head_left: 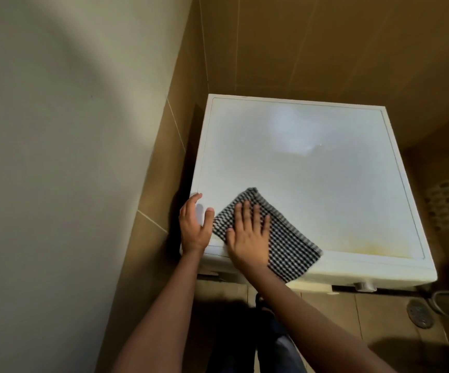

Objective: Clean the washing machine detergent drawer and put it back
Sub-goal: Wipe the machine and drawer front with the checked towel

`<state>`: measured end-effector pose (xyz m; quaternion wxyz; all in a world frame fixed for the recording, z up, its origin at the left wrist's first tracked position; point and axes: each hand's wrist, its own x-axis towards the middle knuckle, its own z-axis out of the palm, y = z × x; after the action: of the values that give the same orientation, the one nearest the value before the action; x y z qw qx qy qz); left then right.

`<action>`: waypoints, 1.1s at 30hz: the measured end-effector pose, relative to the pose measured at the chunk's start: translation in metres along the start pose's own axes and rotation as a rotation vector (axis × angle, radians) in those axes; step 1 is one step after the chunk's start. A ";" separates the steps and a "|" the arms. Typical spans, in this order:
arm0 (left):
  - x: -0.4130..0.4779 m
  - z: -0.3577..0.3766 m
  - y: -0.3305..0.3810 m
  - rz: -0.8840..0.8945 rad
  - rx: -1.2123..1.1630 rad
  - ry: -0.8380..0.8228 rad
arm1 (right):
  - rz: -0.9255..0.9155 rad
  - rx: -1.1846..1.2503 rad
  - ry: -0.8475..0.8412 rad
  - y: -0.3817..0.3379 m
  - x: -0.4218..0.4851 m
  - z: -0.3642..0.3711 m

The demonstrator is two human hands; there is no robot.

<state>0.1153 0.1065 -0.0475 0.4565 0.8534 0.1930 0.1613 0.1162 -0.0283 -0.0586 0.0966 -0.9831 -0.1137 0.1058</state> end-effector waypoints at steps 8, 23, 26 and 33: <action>-0.002 -0.013 -0.010 -0.082 -0.154 -0.079 | -0.394 -0.162 0.059 -0.037 -0.028 0.024; -0.018 -0.012 -0.016 0.162 0.126 -0.148 | -0.461 -0.443 0.240 0.182 -0.077 0.007; -0.019 -0.011 -0.017 0.171 0.130 -0.140 | -0.319 -0.336 0.211 0.209 -0.084 -0.003; -0.023 -0.005 -0.023 0.293 0.087 -0.173 | -0.370 -0.344 0.427 0.150 -0.072 0.022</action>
<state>0.0884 0.1112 -0.0665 0.4055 0.9021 0.0334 0.1437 0.0736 -0.1855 -0.0982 -0.0318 -0.9477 -0.2838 -0.1429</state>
